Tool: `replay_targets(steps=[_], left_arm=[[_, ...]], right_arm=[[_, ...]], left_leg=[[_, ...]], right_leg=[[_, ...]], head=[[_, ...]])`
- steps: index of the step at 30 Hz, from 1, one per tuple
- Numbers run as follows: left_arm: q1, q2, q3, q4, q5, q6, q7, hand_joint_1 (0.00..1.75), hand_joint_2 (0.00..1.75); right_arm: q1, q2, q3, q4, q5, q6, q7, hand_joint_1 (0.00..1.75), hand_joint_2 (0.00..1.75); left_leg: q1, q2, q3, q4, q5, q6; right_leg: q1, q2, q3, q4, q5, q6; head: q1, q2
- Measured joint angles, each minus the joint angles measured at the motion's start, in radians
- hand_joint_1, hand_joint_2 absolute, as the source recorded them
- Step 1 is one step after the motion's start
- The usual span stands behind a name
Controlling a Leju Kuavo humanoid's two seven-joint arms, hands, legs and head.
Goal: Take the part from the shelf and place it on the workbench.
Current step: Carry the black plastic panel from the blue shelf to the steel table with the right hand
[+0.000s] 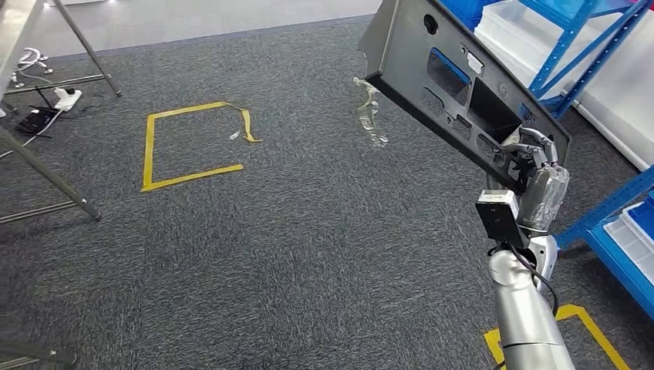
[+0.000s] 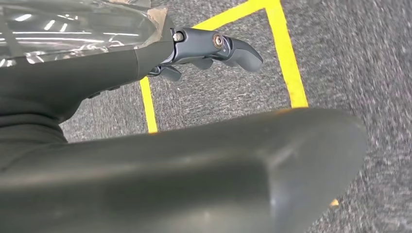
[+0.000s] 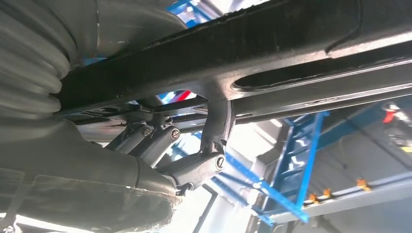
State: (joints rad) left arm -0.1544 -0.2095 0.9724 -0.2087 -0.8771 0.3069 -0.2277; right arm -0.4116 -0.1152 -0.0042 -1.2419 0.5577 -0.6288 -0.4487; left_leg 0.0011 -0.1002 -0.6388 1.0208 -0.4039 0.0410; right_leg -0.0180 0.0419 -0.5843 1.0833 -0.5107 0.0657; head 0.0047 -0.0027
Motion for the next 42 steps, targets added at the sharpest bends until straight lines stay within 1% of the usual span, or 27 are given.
replay_targets(steps=[2,4,6,8,10,11,12,13,15,17,19,20,22,24,26,27,28,30,32,33,34,35,36,37,39,41,42], left_arm=[[-0.002,0.001,-0.003,0.000,-0.001,0.003,0.002,0.00,0.00],[-0.001,0.003,-0.006,0.000,0.000,0.003,-0.006,0.00,0.00],[-0.001,0.004,-0.006,0.000,0.005,-0.001,-0.022,0.00,0.00],[-0.003,0.003,-0.007,0.000,0.009,-0.005,-0.033,0.00,0.00],[-0.002,0.002,-0.007,0.000,0.010,-0.007,-0.036,0.00,0.00],[-0.001,0.001,-0.007,0.000,0.010,-0.007,-0.036,0.00,0.00],[0.001,0.001,-0.007,0.000,0.011,-0.007,-0.035,0.00,0.00],[0.003,0.001,-0.007,0.000,0.014,-0.008,-0.035,0.00,0.00],[0.004,0.004,-0.006,0.000,0.019,-0.011,-0.038,0.00,0.00],[0.005,0.006,-0.005,0.000,0.022,-0.013,-0.043,0.00,0.00],[0.009,0.009,-0.005,-0.001,0.023,-0.014,-0.047,0.00,0.00],[0.012,0.010,-0.005,0.000,0.024,-0.014,-0.048,0.00,0.00],[0.015,0.013,-0.004,-0.001,0.026,-0.013,-0.049,0.00,0.00],[0.014,0.014,-0.003,-0.001,0.027,-0.013,-0.051,0.00,0.00],[0.015,0.015,-0.002,-0.001,0.026,-0.013,-0.053,0.00,0.00],[0.016,0.015,-0.002,-0.001,0.026,-0.013,-0.054,0.00,0.00],[0.016,0.016,-0.002,-0.001,0.026,-0.013,-0.054,0.00,0.00],[0.014,0.019,-0.002,-0.002,0.026,-0.013,-0.054,0.00,0.00],[0.012,0.022,-0.002,-0.003,0.026,-0.013,-0.058,0.00,0.00],[0.012,0.024,-0.002,-0.004,0.028,-0.013,-0.061,0.00,0.00],[0.013,0.025,-0.002,-0.004,0.031,-0.013,-0.064,0.00,0.00],[0.014,0.026,-0.001,-0.004,0.033,-0.012,-0.067,0.00,0.00],[0.015,0.027,0.000,-0.004,0.034,-0.012,-0.066,0.00,0.00],[0.015,0.028,0.000,-0.004,0.034,-0.011,-0.065,0.00,0.00],[0.014,0.030,0.000,-0.004,0.031,-0.010,-0.060,0.00,0.00],[0.014,0.031,0.000,-0.004,0.030,-0.010,-0.056,0.00,0.00],[0.014,0.032,0.000,-0.004,0.032,-0.011,-0.057,0.00,0.00]], right_arm=[[0.001,0.003,0.000,-0.013,0.018,0.008,0.009,1.75,1.75],[0.001,0.009,0.001,-0.020,0.041,0.020,0.022,1.75,1.75],[-0.001,0.015,0.002,-0.026,0.053,0.030,0.030,1.75,1.75],[-0.002,0.017,0.002,-0.033,0.050,0.038,0.032,1.75,1.75],[-0.001,0.017,0.002,-0.036,0.044,0.043,0.030,1.75,1.75],[0.001,0.017,0.002,-0.036,0.040,0.044,0.027,1.75,1.75],[0.002,0.018,0.002,-0.036,0.035,0.045,0.024,1.75,1.75],[0.005,0.019,0.002,-0.037,0.029,0.044,0.019,1.75,1.75],[0.014,0.020,0.002,-0.044,0.016,0.041,0.012,1.75,1.75],[0.026,0.019,0.002,-0.053,0.004,0.039,0.006,1.75,1.75],[0.036,0.020,0.002,-0.061,-0.002,0.039,0.003,1.75,1.75],[0.040,0.021,0.002,-0.065,-0.003,0.039,0.002,1.75,1.75],[0.046,0.020,0.003,-0.073,-0.004,0.039,0.000,1.75,1.75],[0.055,0.017,0.003,-0.077,-0.005,0.038,0.000,1.75,1.75],[0.069,0.017,0.004,-0.080,-0.002,0.038,0.003,1.75,1.75],[0.074,0.019,0.004,-0.082,0.001,0.038,0.008,1.75,1.75],[0.076,0.021,0.004,-0.086,0.006,0.039,0.013,1.75,1.75],[0.074,0.026,0.005,-0.092,0.017,0.041,0.022,1.75,1.75],[0.070,0.032,0.008,-0.094,0.024,0.046,0.029,1.75,1.75],[0.069,0.035,0.010,-0.094,0.026,0.049,0.032,1.75,1.75],[0.066,0.039,0.013,-0.094,0.027,0.052,0.034,1.75,1.75],[0.060,0.044,0.016,-0.093,0.029,0.055,0.036,1.75,1.75],[0.053,0.048,0.018,-0.093,0.032,0.056,0.036,1.75,1.75],[0.044,0.051,0.020,-0.093,0.037,0.058,0.036,1.75,1.75],[0.034,0.053,0.021,-0.093,0.047,0.058,0.037,1.75,1.75],[0.030,0.055,0.022,-0.093,0.055,0.060,0.045,1.75,1.75],[0.028,0.057,0.023,-0.093,0.060,0.063,0.050,1.75,1.75]], left_leg=[[-0.002,-0.020,-0.006,0.000,0.005,-0.012],[-0.001,-0.034,-0.012,-0.004,0.012,-0.024],[-0.003,0.003,-0.028,0.022,-0.008,-0.033],[-0.004,0.065,-0.077,0.129,-0.070,-0.040],[0.000,0.088,-0.138,0.262,-0.126,-0.047],[0.002,0.091,-0.150,0.291,-0.131,-0.049],[0.003,0.095,-0.140,0.276,-0.117,-0.049],[0.002,0.103,-0.108,0.222,-0.090,-0.047],[-0.003,0.150,-0.025,0.078,-0.039,-0.037],[-0.012,0.179,0.013,0.006,-0.024,-0.025],[-0.016,0.156,0.014,-0.003,-0.022,-0.015],[-0.015,0.145,0.018,-0.009,-0.019,-0.009],[-0.008,0.122,0.028,-0.022,-0.009,0.004],[-0.003,0.097,0.028,-0.025,-0.005,0.010],[0.000,0.065,0.027,-0.025,-0.003,0.009],[0.002,0.049,0.026,-0.024,-0.002,0.007],[0.004,0.034,0.027,-0.023,-0.001,0.004],[0.008,0.007,0.022,-0.016,-0.002,-0.008],[0.009,-0.017,0.011,-0.010,-0.001,-0.025],[0.009,-0.027,0.006,-0.011,0.003,-0.033],[0.012,-0.038,0.002,-0.014,0.008,-0.040],[0.013,-0.037,-0.002,-0.015,0.009,-0.045],[0.012,-0.017,-0.009,-0.004,0.002,-0.049],[0.011,0.014,-0.025,0.030,-0.019,-0.051],[0.009,0.078,-0.084,0.157,-0.087,-0.054],[0.010,0.092,-0.138,0.274,-0.132,-0.054],[0.010,0.094,-0.141,0.284,-0.129,-0.052]], right_leg=[[0.001,0.020,0.028,-0.060,0.023,-0.007],[0.002,0.000,0.029,-0.064,0.031,-0.020],[-0.001,-0.022,0.029,-0.068,0.037,-0.034],[0.000,-0.046,0.029,-0.070,0.038,-0.047],[0.004,-0.072,0.028,-0.070,0.037,-0.053],[0.006,-0.085,0.028,-0.070,0.036,-0.054],[0.006,-0.098,0.028,-0.070,0.036,-0.055],[0.007,-0.110,0.029,-0.070,0.035,-0.055],[0.012,-0.130,0.031,-0.069,0.031,-0.052],[0.019,-0.150,0.034,-0.069,0.026,-0.045],[0.022,-0.171,0.039,-0.071,0.022,-0.036],[0.020,-0.167,0.039,-0.068,0.018,-0.031],[0.017,-0.118,0.018,-0.016,-0.012,-0.027],[0.012,-0.060,-0.043,0.112,-0.064,-0.030],[0.007,-0.047,-0.095,0.213,-0.091,-0.023],[0.003,-0.046,-0.097,0.211,-0.083,-0.015],[-0.003,-0.042,-0.079,0.167,-0.059,-0.002],[-0.018,-0.004,-0.015,0.025,-0.001,0.023],[-0.024,0.030,0.023,-0.057,0.026,0.023],[-0.021,0.032,0.025,-0.063,0.027,0.014],[-0.019,0.019,0.024,-0.063,0.030,0.003],[-0.020,0.008,0.024,-0.063,0.033,-0.005],[-0.021,-0.004,0.024,-0.064,0.036,-0.013],[-0.022,-0.016,0.024,-0.066,0.038,-0.021],[-0.015,-0.041,0.024,-0.066,0.037,-0.034],[-0.006,-0.070,0.024,-0.066,0.035,-0.040],[-0.003,-0.084,0.024,-0.066,0.035,-0.043]], head=[[-0.001,0.000],[-0.002,0.000],[-0.005,0.000],[-0.010,0.000],[-0.012,0.000],[-0.012,0.000],[-0.012,0.000],[-0.012,0.000],[-0.012,0.000],[-0.009,0.000],[-0.007,0.000],[-0.007,0.000],[-0.006,0.000],[-0.004,0.000],[-0.003,0.000],[-0.003,0.000],[-0.003,0.000],[-0.002,0.000],[-0.003,0.000],[-0.003,0.000],[-0.005,0.000],[-0.005,0.000],[-0.008,0.000],[-0.012,0.000],[-0.020,0.000],[-0.021,0.000],[-0.021,0.000]])
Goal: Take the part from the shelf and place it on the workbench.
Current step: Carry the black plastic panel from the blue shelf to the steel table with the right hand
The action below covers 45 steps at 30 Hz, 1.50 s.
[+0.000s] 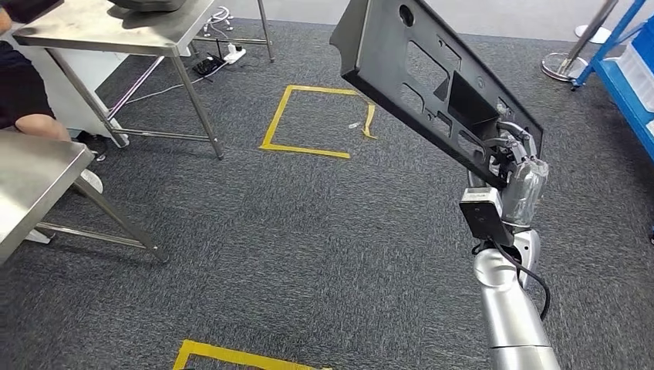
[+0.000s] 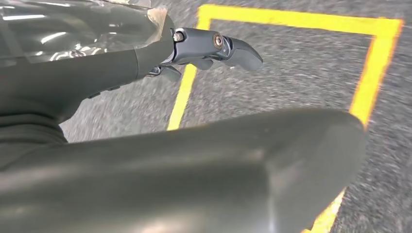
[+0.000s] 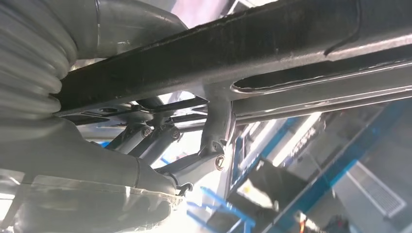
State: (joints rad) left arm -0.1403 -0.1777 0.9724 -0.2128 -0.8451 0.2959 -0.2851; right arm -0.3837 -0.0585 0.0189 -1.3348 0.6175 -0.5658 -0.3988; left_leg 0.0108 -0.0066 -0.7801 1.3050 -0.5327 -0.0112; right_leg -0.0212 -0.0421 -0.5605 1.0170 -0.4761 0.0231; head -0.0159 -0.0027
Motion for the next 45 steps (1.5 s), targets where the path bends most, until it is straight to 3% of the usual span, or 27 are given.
replay_targets(steps=[2,4,5,6,8,10,12,14,15,16,17,19,21,23,24,26,28,30,31,32,34,36,38,39,41,43,45], left_arm=[[-0.001,0.002,0.000,0.000,0.004,-0.003,-0.010,0.00,0.00],[-0.008,0.004,0.000,0.000,0.000,-0.006,-0.020,0.00,0.00],[-0.012,0.005,-0.001,0.000,-0.005,-0.008,-0.021,0.00,0.00],[-0.016,0.006,-0.002,0.000,-0.010,-0.009,-0.021,0.00,0.00],[-0.019,0.006,-0.005,0.000,-0.014,-0.012,-0.017,0.00,0.00],[-0.021,0.004,-0.007,0.000,-0.017,-0.018,-0.013,0.00,0.00],[-0.026,0.001,-0.010,0.000,-0.019,-0.022,-0.012,0.00,0.00],[-0.029,-0.003,-0.012,0.000,-0.020,-0.024,-0.012,0.00,0.00],[-0.028,-0.004,-0.013,0.000,-0.020,-0.024,-0.012,0.00,0.00],[-0.028,-0.005,-0.013,0.000,-0.020,-0.024,-0.011,0.00,0.00],[-0.027,-0.006,-0.013,0.000,-0.020,-0.023,-0.010,0.00,0.00],[-0.027,-0.006,-0.013,0.000,-0.016,-0.020,-0.005,0.00,0.00],[-0.023,-0.006,-0.013,0.000,-0.009,-0.015,-0.002,0.00,0.00],[-0.012,-0.007,-0.012,0.000,-0.003,-0.009,-0.001,0.00,0.00],[-0.005,-0.008,-0.012,0.000,-0.001,-0.005,0.000,0.00,0.00],[0.001,-0.010,-0.011,0.000,0.000,0.001,0.003,0.00,0.00],[0.002,-0.013,-0.011,0.000,0.000,0.004,0.004,0.00,0.00],[0.003,-0.014,-0.011,0.001,-0.001,0.004,0.004,0.00,0.00],[0.003,-0.015,-0.011,0.001,-0.002,0.005,0.004,0.00,0.00],[0.002,-0.015,-0.011,0.001,-0.004,0.005,0.004,0.00,0.00],[-0.001,-0.015,-0.011,0.001,-0.008,0.004,0.006,0.00,0.00],[-0.008,-0.014,-0.012,0.000,-0.012,0.004,0.008,0.00,0.00],[-0.012,-0.013,-0.012,0.000,-0.014,0.003,0.010,0.00,0.00],[-0.012,-0.013,-0.012,0.000,-0.015,0.002,0.012,0.00,0.00],[-0.014,-0.014,-0.013,0.000,-0.020,0.001,0.018,0.00,0.00],[-0.020,-0.015,-0.014,0.000,-0.024,0.000,0.022,0.00,0.00],[-0.021,-0.017,-0.016,0.001,-0.026,-0.001,0.025,0.00,0.00]], right_arm=[[-0.007,0.006,0.004,0.000,0.013,0.006,0.009,1.75,1.75],[-0.012,0.012,0.007,0.000,0.024,0.008,0.013,1.75,1.75],[-0.013,0.014,0.009,0.001,0.027,0.008,0.014,1.75,1.75],[-0.013,0.017,0.011,0.001,0.029,0.009,0.015,1.75,1.75],[-0.014,0.023,0.015,0.002,0.032,0.009,0.017,1.75,1.75],[-0.015,0.026,0.020,0.003,0.037,0.011,0.021,1.75,1.75],[-0.016,0.025,0.022,0.004,0.042,0.013,0.024,1.75,1.75],[-0.013,0.023,0.024,0.008,0.044,0.015,0.026,1.75,1.75],[-0.012,0.023,0.024,0.011,0.045,0.015,0.027,1.75,1.75],[-0.012,0.023,0.025,0.012,0.045,0.017,0.028,1.75,1.75],[-0.013,0.023,0.025,0.013,0.047,0.021,0.029,1.75,1.75],[-0.024,0.023,0.028,0.019,0.052,0.036,0.032,1.75,1.75],[-0.043,0.024,0.037,0.034,0.056,0.054,0.036,1.75,1.75],[-0.065,0.026,0.050,0.051,0.057,0.065,0.039,1.75,1.75],[-0.077,0.028,0.056,0.060,0.057,0.066,0.040,1.75,1.75],[-0.099,0.032,0.065,0.075,0.057,0.066,0.038,1.75,1.75],[-0.108,0.033,0.070,0.087,0.056,0.062,0.035,1.75,1.75],[-0.108,0.033,0.073,0.097,0.056,0.059,0.033,1.75,1.75],[-0.108,0.033,0.075,0.101,0.056,0.059,0.032,1.75,1.75],[-0.109,0.033,0.077,0.103,0.055,0.059,0.031,1.75,1.75],[-0.111,0.032,0.079,0.107,0.053,0.058,0.026,1.75,1.75],[-0.114,0.030,0.080,0.110,0.049,0.054,0.022,1.75,1.75],[-0.116,0.030,0.080,0.113,0.047,0.051,0.019,1.75,1.75],[-0.116,0.030,0.081,0.115,0.047,0.050,0.019,1.75,1.75],[-0.116,0.029,0.082,0.117,0.046,0.048,0.018,1.75,1.75],[-0.113,0.024,0.082,0.119,0.045,0.045,0.017,1.75,1.75],[-0.104,0.018,0.082,0.122,0.045,0.045,0.017,1.75,1.75]], left_leg=[[-0.003,0.017,0.058,-0.099,0.051,0.009],[-0.015,0.067,0.135,-0.234,0.094,0.024],[-0.021,0.082,0.154,-0.270,0.101,0.031],[-0.027,0.085,0.159,-0.283,0.101,0.036],[-0.025,0.059,0.160,-0.290,0.107,0.045],[-0.017,0.038,0.168,-0.303,0.116,0.056],[-0.012,0.013,0.171,-0.308,0.122,0.063],[-0.010,-0.016,0.170,-0.308,0.123,0.064],[-0.009,-0.032,0.170,-0.307,0.124,0.063],[-0.007,-0.047,0.170,-0.306,0.124,0.062],[-0.004,-0.062,0.171,-0.305,0.124,0.059],[-0.002,-0.088,0.166,-0.298,0.122,0.048],[-0.003,-0.108,0.155,-0.294,0.124,0.034],[-0.001,-0.124,0.148,-0.298,0.130,0.022],[-0.001,-0.115,0.143,-0.294,0.127,0.017],[-0.003,-0.066,0.111,-0.234,0.090,0.011],[-0.004,-0.015,0.046,-0.101,0.027,0.007],[-0.002,-0.003,-0.002,-0.006,0.000,0.006],[-0.002,0.000,0.002,-0.012,0.012,0.007],[-0.002,0.007,0.027,-0.059,0.040,0.010],[-0.010,0.050,0.106,-0.200,0.093,0.022],[-0.020,0.081,0.151,-0.279,0.110,0.033],[-0.025,0.062,0.153,-0.287,0.109,0.041],[-0.023,0.050,0.156,-0.292,0.112,0.045],[-0.015,0.027,0.164,-0.302,0.120,0.056],[-0.009,0.002,0.165,-0.305,0.124,0.062],[-0.009,-0.028,0.165,-0.305,0.125,0.063]], right_leg=[[0.004,-0.024,0.002,0.000,-0.002,-0.002],[0.011,-0.046,0.006,0.001,-0.006,0.001],[0.014,-0.057,0.007,0.001,-0.008,0.003],[0.017,-0.068,0.008,0.000,-0.010,0.007],[0.018,-0.083,0.010,-0.002,-0.013,0.014],[0.017,-0.046,-0.002,0.030,-0.033,0.020],[0.014,0.014,-0.053,0.139,-0.081,0.017],[0.011,0.036,-0.116,0.262,-0.119,0.018],[0.009,0.037,-0.128,0.281,-0.117,0.025],[0.006,0.039,-0.122,0.259,-0.100,0.034],[0.002,0.046,-0.097,0.200,-0.070,0.046],[-0.009,0.085,-0.037,0.062,-0.015,0.063],[-0.011,0.109,-0.011,0.004,0.004,0.055],[-0.010,0.091,-0.011,0.003,0.007,0.036],[-0.011,0.082,-0.011,0.002,0.009,0.029],[-0.015,0.060,-0.010,-0.001,0.012,0.011],[-0.007,0.035,-0.010,-0.001,0.010,0.000],[-0.001,0.007,-0.010,-0.001,0.007,-0.003],[0.001,-0.007,-0.010,-0.001,0.007,-0.004],[0.002,-0.018,-0.008,-0.001,0.006,-0.005],[0.007,-0.039,-0.005,-0.001,0.003,-0.004],[0.015,-0.058,-0.002,-0.001,-0.001,0.002],[0.019,-0.079,0.003,-0.004,-0.004,0.010],[0.018,-0.077,0.004,-0.002,-0.008,0.014],[0.016,-0.034,-0.015,0.045,-0.034,0.018],[0.013,0.019,-0.073,0.166,-0.083,0.014],[0.011,0.034,-0.127,0.265,-0.109,0.017]], head=[[0.000,0.000],[0.000,0.000],[0.000,0.000],[0.001,0.000],[0.000,0.000],[0.002,0.000],[0.007,0.000],[0.010,0.000],[0.010,0.000],[0.010,0.000],[0.010,0.000],[0.011,0.000],[0.010,0.000],[0.008,0.000],[0.006,0.000],[-0.003,0.000],[-0.012,0.000],[-0.012,0.000],[-0.013,0.000],[-0.013,0.000],[-0.013,0.000],[-0.011,0.000],[-0.010,0.000],[-0.010,0.000],[-0.007,0.000],[-0.003,0.000],[0.000,0.000]])
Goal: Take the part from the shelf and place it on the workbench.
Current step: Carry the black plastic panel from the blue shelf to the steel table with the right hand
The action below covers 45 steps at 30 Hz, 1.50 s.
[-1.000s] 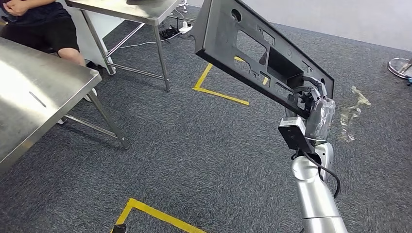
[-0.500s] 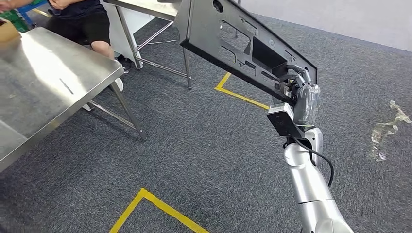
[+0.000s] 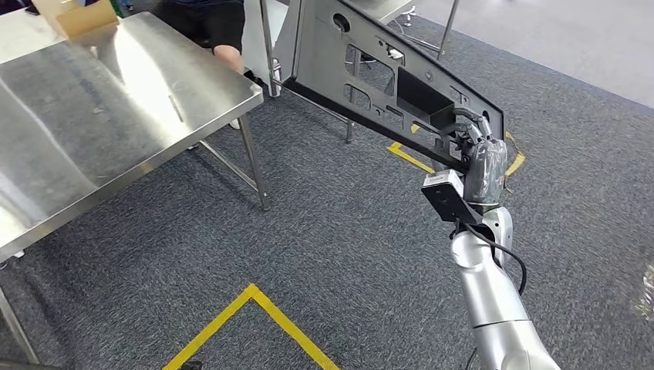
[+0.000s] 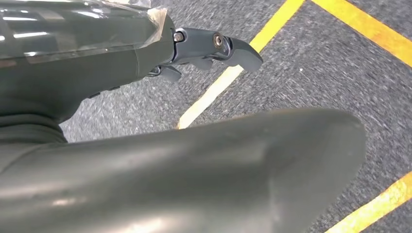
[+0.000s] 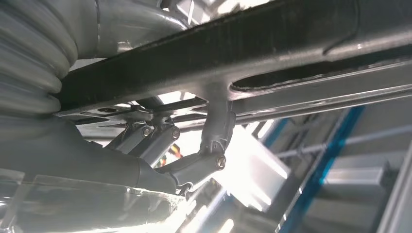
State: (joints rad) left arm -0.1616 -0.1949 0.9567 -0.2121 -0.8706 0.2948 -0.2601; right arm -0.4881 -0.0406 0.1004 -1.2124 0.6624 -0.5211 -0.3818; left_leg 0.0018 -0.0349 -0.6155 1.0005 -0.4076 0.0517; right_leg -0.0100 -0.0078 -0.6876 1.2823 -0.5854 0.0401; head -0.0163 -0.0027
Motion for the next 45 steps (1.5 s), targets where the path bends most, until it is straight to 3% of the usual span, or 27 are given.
replay_targets(steps=[1,2,4,5,7,9,11,13,15,16,18,20,22,24,26,28,30,31,32,33,35,37,39,40,42,43,45], left_arm=[[0.001,-0.001,0.000,0.000,-0.001,0.000,0.002,0.00,0.00],[0.002,-0.001,0.000,0.000,-0.003,0.000,0.003,0.00,0.00],[0.002,-0.002,-0.001,0.000,-0.007,0.000,0.005,0.00,0.00],[0.002,-0.002,-0.001,0.000,-0.008,0.001,0.006,0.00,0.00],[0.002,-0.002,-0.002,0.000,-0.009,0.001,0.009,0.00,0.00],[0.004,0.000,-0.002,0.000,-0.010,0.001,0.011,0.00,0.00],[0.004,0.001,-0.003,0.000,-0.010,0.001,0.012,0.00,0.00],[0.000,0.001,-0.006,0.000,-0.011,0.001,0.014,0.00,0.00],[0.000,0.001,-0.008,0.000,-0.010,0.001,0.014,0.00,0.00],[0.000,0.001,-0.009,0.000,-0.010,0.001,0.014,0.00,0.00],[0.000,0.001,-0.010,0.000,-0.009,0.001,0.014,0.00,0.00],[-0.003,0.002,-0.012,0.000,-0.009,0.001,0.014,0.00,0.00],[-0.007,0.003,-0.014,0.000,-0.008,0.001,0.012,0.00,0.00],[-0.008,0.003,-0.015,0.000,-0.006,0.001,0.009,0.00,0.00],[-0.007,0.003,-0.015,0.000,-0.005,0.000,0.008,0.00,0.00],[-0.011,0.003,-0.016,0.000,-0.006,-0.002,0.008,0.00,0.00],[-0.013,0.002,-0.016,0.000,-0.008,-0.004,0.008,0.00,0.00],[-0.012,0.002,-0.016,0.000,-0.008,-0.004,0.008,0.00,0.00],[-0.011,0.001,-0.016,0.000,-0.008,-0.004,0.008,0.00,0.00],[-0.010,0.001,-0.016,0.000,-0.008,-0.004,0.009,0.00,0.00],[-0.011,0.001,-0.016,0.000,-0.008,-0.004,0.009,0.00,0.00],[-0.011,0.001,-0.016,0.000,-0.008,-0.004,0.009,0.00,0.00],[-0.008,0.002,-0.016,0.000,-0.009,-0.005,0.009,0.00,0.00],[-0.006,0.003,-0.016,0.000,-0.009,-0.005,0.008,0.00,0.00],[-0.007,0.004,-0.017,0.000,-0.009,-0.004,0.008,0.00,0.00],[-0.008,0.004,-0.017,0.000,-0.009,-0.004,0.008,0.00,0.00],[-0.009,0.004,-0.017,0.000,-0.009,-0.004,0.008,0.00,0.00]], right_arm=[[0.003,-0.002,0.000,0.001,0.000,0.000,0.000,1.75,1.75],[0.006,-0.003,0.000,0.002,0.000,0.000,0.000,1.75,1.75],[0.006,-0.005,0.000,0.003,0.000,0.000,0.000,1.75,1.75],[0.006,-0.006,0.000,0.003,0.000,0.000,0.000,1.75,1.75],[0.006,-0.007,0.000,0.003,0.002,0.000,0.001,1.75,1.75],[0.004,-0.006,0.000,0.003,0.005,0.000,0.001,1.75,1.75],[0.001,-0.004,0.000,0.002,0.007,0.000,0.001,1.75,1.75],[0.000,-0.003,0.000,0.002,0.008,0.000,0.001,1.75,1.75],[-0.001,-0.004,0.000,0.002,0.009,0.001,0.001,1.75,1.75],[-0.002,-0.004,0.001,0.003,0.009,0.002,0.001,1.75,1.75],[-0.009,-0.004,0.003,0.004,0.008,0.004,0.001,1.75,1.75],[-0.019,-0.005,0.004,0.004,0.007,0.005,0.001,1.75,1.75],[-0.027,-0.007,0.005,0.006,0.007,0.005,0.001,1.75,1.75],[-0.031,-0.008,0.008,0.007,0.007,0.004,0.001,1.75,1.75],[-0.034,-0.009,0.012,0.008,0.007,0.003,0.000,1.75,1.75],[-0.033,-0.014,0.015,0.009,0.008,0.001,-0.001,1.75,1.75],[-0.027,-0.019,0.016,0.011,0.008,-0.001,0.000,1.75,1.75],[-0.023,-0.021,0.016,0.012,0.008,-0.002,0.001,1.75,1.75],[-0.020,-0.021,0.017,0.012,0.008,-0.003,0.001,1.75,1.75],[-0.019,-0.022,0.017,0.012,0.009,-0.003,0.001,1.75,1.75],[-0.018,-0.022,0.018,0.012,0.009,-0.003,0.001,1.75,1.75],[-0.018,-0.022,0.019,0.012,0.010,-0.004,0.002,1.75,1.75],[-0.017,-0.021,0.020,0.012,0.013,-0.005,0.004,1.75,1.75],[-0.018,-0.019,0.021,0.012,0.015,-0.005,0.006,1.75,1.75],[-0.019,-0.017,0.021,0.011,0.018,-0.005,0.007,1.75,1.75],[-0.019,-0.017,0.021,0.010,0.019,-0.005,0.007,1.75,1.75],[-0.016,-0.018,0.020,0.009,0.020,-0.005,0.007,1.75,1.75]], left_leg=[[0.001,-0.015,0.000,0.001,0.000,0.000],[0.002,-0.030,0.001,0.002,0.000,-0.001],[0.003,-0.058,0.000,0.007,-0.002,-0.007],[0.003,-0.070,-0.002,0.010,-0.003,-0.013],[0.001,-0.087,-0.009,0.010,-0.001,-0.024],[0.002,-0.091,-0.013,0.008,0.001,-0.034],[-0.001,-0.048,-0.032,0.047,-0.025,-0.042],[0.000,0.008,-0.090,0.167,-0.088,-0.050],[0.004,0.025,-0.152,0.289,-0.132,-0.055],[0.005,0.028,-0.161,0.304,-0.128,-0.055],[0.006,0.044,-0.116,0.214,-0.074,-0.052],[0.001,0.095,-0.041,0.075,-0.022,-0.044],[-0.008,0.116,-0.011,0.016,-0.011,-0.034],[-0.009,0.086,-0.012,0.011,-0.008,-0.022],[-0.003,0.059,-0.007,0.002,0.000,-0.009],[0.001,0.033,-0.005,-0.002,0.005,0.000],[0.002,0.001,-0.006,-0.002,0.006,0.002],[0.002,-0.015,-0.005,-0.001,0.006,0.003],[0.002,-0.031,-0.005,-0.001,0.006,0.002],[0.002,-0.047,-0.003,0.000,0.006,0.002],[0.002,-0.075,-0.003,0.002,0.006,-0.003],[0.000,-0.097,-0.009,0.004,0.006,-0.013],[0.001,-0.114,-0.015,0.001,0.010,-0.025],[-0.001,-0.101,-0.018,0.005,0.008,-0.030],[-0.004,-0.039,-0.046,0.060,-0.027,-0.039],[-0.004,-0.003,-0.076,0.119,-0.058,-0.043],[0.003,0.022,-0.146,0.256,-0.113,-0.051]], right_leg=[[-0.002,0.002,-0.005,0.000,0.009,0.007],[-0.004,0.005,0.009,-0.040,0.032,0.016],[-0.012,0.033,0.070,-0.180,0.093,0.035],[-0.014,0.045,0.094,-0.232,0.112,0.035],[-0.011,0.052,0.112,-0.267,0.123,0.023],[-0.013,0.032,0.113,-0.271,0.128,0.007],[-0.019,0.014,0.116,-0.275,0.130,-0.010],[-0.017,-0.007,0.117,-0.276,0.129,-0.023],[-0.014,-0.031,0.117,-0.276,0.127,-0.026],[-0.013,-0.043,0.117,-0.276,0.126,-0.027],[-0.013,-0.066,0.119,-0.276,0.125,-0.026],[-0.006,-0.086,0.124,-0.275,0.120,-0.020],[0.002,-0.107,0.129,-0.276,0.115,-0.011],[0.004,-0.126,0.133,-0.280,0.111,-0.001],[0.001,-0.089,0.123,-0.253,0.092,0.006],[-0.002,-0.023,0.072,-0.142,0.044,0.002],[-0.003,0.001,0.002,-0.008,0.001,0.002],[-0.003,0.003,-0.016,0.018,-0.001,0.006],[-0.004,0.005,-0.014,0.003,0.014,0.014],[-0.005,0.011,0.008,-0.054,0.043,0.023],[-0.011,0.053,0.074,-0.202,0.105,0.034],[-0.012,0.081,0.109,-0.275,0.133,0.026],[-0.011,0.063,0.113,-0.281,0.138,0.009],[-0.014,0.053,0.114,-0.283,0.140,0.002],[-0.020,0.029,0.118,-0.288,0.142,-0.014],[-0.018,0.016,0.119,-0.289,0.141,-0.021],[-0.016,-0.012,0.120,-0.289,0.139,-0.027]], head=[[0.000,0.000],[0.000,0.000],[0.000,0.000],[0.000,0.000],[0.000,0.000],[0.000,0.000],[-0.007,0.000],[-0.015,0.000],[-0.016,0.000],[-0.016,0.000],[-0.016,0.000],[-0.016,0.000],[-0.013,0.000],[-0.009,0.000],[-0.008,0.000],[-0.004,0.000],[0.000,0.000],[0.000,0.000],[0.000,0.000],[0.001,0.000],[0.001,0.000],[0.001,0.000],[0.000,0.000],[0.000,0.000],[-0.007,0.000],[-0.009,0.000],[-0.012,0.000]])
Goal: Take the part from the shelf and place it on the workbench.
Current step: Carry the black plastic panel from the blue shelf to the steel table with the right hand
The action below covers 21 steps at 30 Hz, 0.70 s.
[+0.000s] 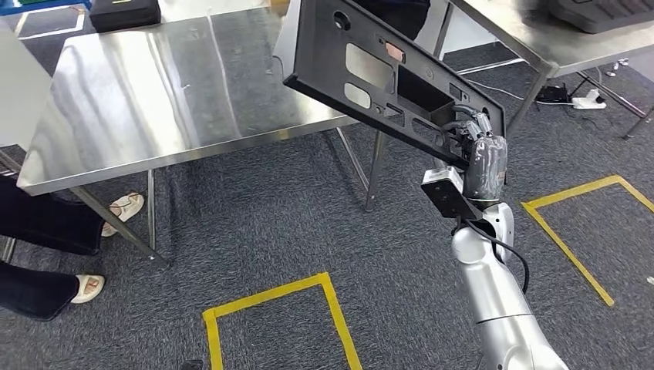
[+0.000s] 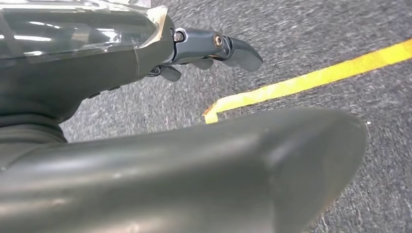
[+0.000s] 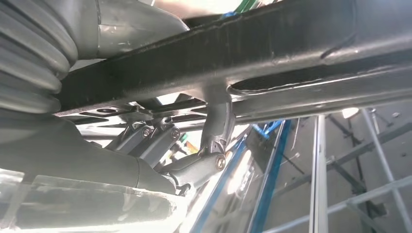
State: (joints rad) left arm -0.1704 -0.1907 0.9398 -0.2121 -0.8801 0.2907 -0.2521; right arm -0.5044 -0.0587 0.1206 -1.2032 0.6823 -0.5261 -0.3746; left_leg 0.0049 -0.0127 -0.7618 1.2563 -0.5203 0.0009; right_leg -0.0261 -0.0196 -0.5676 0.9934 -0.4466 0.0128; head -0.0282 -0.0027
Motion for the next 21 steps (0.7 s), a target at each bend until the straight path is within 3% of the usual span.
replay_targets(steps=[1,2,3,5,7,8,10,12,14,16,17,18,20,21], left_arm=[[0.001,0.000,0.000,0.000,0.000,0.000,0.000,0.00,0.00],[0.001,0.000,0.000,0.000,0.000,0.000,0.000,0.00,0.00],[0.001,0.000,0.000,0.000,0.000,0.000,0.000,0.00,0.00],[0.000,0.002,0.000,0.000,0.000,0.000,0.000,0.00,0.00],[-0.003,0.002,-0.001,0.000,0.000,0.000,0.000,0.00,0.00],[-0.004,0.002,-0.001,0.000,-0.001,0.000,0.000,0.00,0.00],[-0.003,0.002,-0.002,0.000,-0.001,0.002,0.000,0.00,0.00],[-0.004,0.002,-0.002,0.000,-0.001,0.004,-0.001,0.00,0.00],[-0.008,0.002,-0.002,0.000,0.000,0.003,-0.003,0.00,0.00],[-0.007,0.002,-0.002,0.000,0.002,0.002,-0.004,0.00,0.00],[-0.005,0.002,-0.002,0.000,0.003,0.002,-0.004,0.00,0.00],[-0.004,0.002,-0.002,0.000,0.004,0.002,-0.005,0.00,0.00],[-0.003,0.002,-0.001,0.000,0.005,0.002,-0.007,0.00,0.00],[-0.003,0.002,-0.001,0.000,0.005,0.002,-0.008,0.00,0.00]], right_arm=[[0.001,0.000,0.000,0.000,0.000,0.000,0.000,1.75,1.75],[0.002,0.000,0.000,0.000,0.001,0.000,0.000,1.75,1.75],[0.003,0.000,0.000,0.000,0.001,0.000,0.000,1.75,1.75],[0.003,0.000,0.000,-0.001,0.001,0.000,0.000,1.75,1.75],[0.001,-0.001,0.000,-0.002,0.001,0.000,0.000,1.75,1.75],[0.000,-0.001,0.000,-0.003,0.001,0.000,0.000,1.75,1.75],[-0.001,0.000,0.001,-0.005,0.001,0.000,0.001,1.75,1.75],[0.000,0.000,0.002,-0.009,0.002,0.000,0.003,1.75,1.75],[0.004,-0.004,0.002,-0.011,0.003,0.000,0.004,1.75,1.75],[0.011,-0.008,0.002,-0.010,0.002,0.001,0.005,1.75,1.75],[0.013,-0.010,0.002,-0.009,0.002,0.003,0.005,1.75,1.75],[0.013,-0.010,0.002,-0.008,0.001,0.004,0.004,1.75,1.75],[0.006,-0.010,0.004,-0.006,0.000,0.007,0.001,1.75,1.75],[0.000,-0.010,0.005,-0.004,0.000,0.008,0.000,1.75,1.75]], left_leg=[[0.003,0.003,-0.021,0.037,-0.006,-0.003],[0.006,0.007,-0.021,0.034,0.006,-0.005],[0.008,0.014,0.002,-0.011,0.034,-0.005],[0.005,0.060,0.080,-0.154,0.092,-0.001],[-0.002,0.095,0.127,-0.238,0.113,0.008],[-0.006,0.094,0.130,-0.247,0.112,0.014],[-0.006,0.064,0.131,-0.252,0.115,0.027],[-0.001,0.037,0.138,-0.260,0.122,0.041],[0.001,0.009,0.139,-0.262,0.125,0.050],[0.000,-0.023,0.137,-0.262,0.125,0.053],[-0.001,-0.039,0.137,-0.261,0.125,0.053],[-0.001,-0.055,0.138,-0.261,0.126,0.053],[-0.001,-0.082,0.137,-0.258,0.126,0.049],[-0.002,-0.093,0.135,-0.256,0.126,0.046]], right_leg=[[0.001,-0.014,0.000,0.000,-0.001,-0.001],[0.000,-0.027,0.001,0.000,-0.002,-0.001],[0.000,-0.039,0.002,0.000,-0.004,0.001],[0.004,-0.061,0.008,0.001,-0.010,0.009],[0.013,-0.081,0.015,0.001,-0.017,0.021],[0.017,-0.092,0.019,-0.001,-0.019,0.026],[0.017,-0.108,0.027,-0.004,-0.024,0.036],[0.014,-0.069,0.011,0.040,-0.052,0.040],[0.011,-0.008,-0.049,0.165,-0.107,0.034],[0.011,0.013,-0.109,0.278,-0.141,0.035],[0.011,0.016,-0.116,0.284,-0.135,0.040],[0.009,0.019,-0.104,0.249,-0.113,0.048],[0.005,0.044,-0.046,0.110,-0.052,0.063],[0.004,0.058,-0.020,0.052,-0.030,0.064]], head=[[0.000,0.000],[-0.001,0.000],[0.000,0.000],[-0.002,0.000],[0.002,0.000],[0.005,0.000],[0.009,0.000],[0.010,0.000],[0.013,0.000],[0.016,0.000],[0.016,0.000],[0.016,0.000],[0.016,0.000],[0.016,0.000]])
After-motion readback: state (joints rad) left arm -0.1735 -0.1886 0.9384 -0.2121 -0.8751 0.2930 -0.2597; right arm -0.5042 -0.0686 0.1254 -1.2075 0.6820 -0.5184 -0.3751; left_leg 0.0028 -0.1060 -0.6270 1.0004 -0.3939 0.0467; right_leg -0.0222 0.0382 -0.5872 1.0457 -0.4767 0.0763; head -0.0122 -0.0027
